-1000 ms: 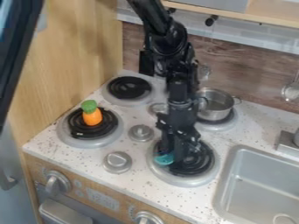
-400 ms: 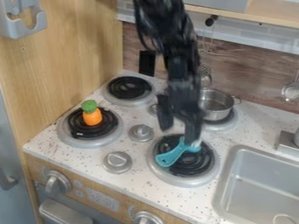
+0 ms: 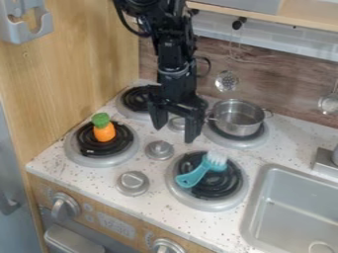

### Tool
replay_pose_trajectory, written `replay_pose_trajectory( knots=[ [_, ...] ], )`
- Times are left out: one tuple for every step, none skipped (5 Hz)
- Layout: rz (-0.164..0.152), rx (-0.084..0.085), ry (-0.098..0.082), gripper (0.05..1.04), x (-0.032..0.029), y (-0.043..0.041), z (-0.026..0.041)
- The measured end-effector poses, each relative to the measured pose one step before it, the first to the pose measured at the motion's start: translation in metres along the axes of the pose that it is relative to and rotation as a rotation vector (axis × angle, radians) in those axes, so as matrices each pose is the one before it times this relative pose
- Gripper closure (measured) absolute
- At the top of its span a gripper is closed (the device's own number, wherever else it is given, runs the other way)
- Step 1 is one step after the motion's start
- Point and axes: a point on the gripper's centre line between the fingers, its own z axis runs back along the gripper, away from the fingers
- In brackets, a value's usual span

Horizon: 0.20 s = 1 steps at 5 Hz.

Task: Move the blue brush over the lower right stove

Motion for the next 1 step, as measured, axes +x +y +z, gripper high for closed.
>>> replay_pose_trajectory(
  knots=[
    [0.0103,-0.0022,-0.0145,0.085,0.00008,0.00343,-0.0011]
  ],
)
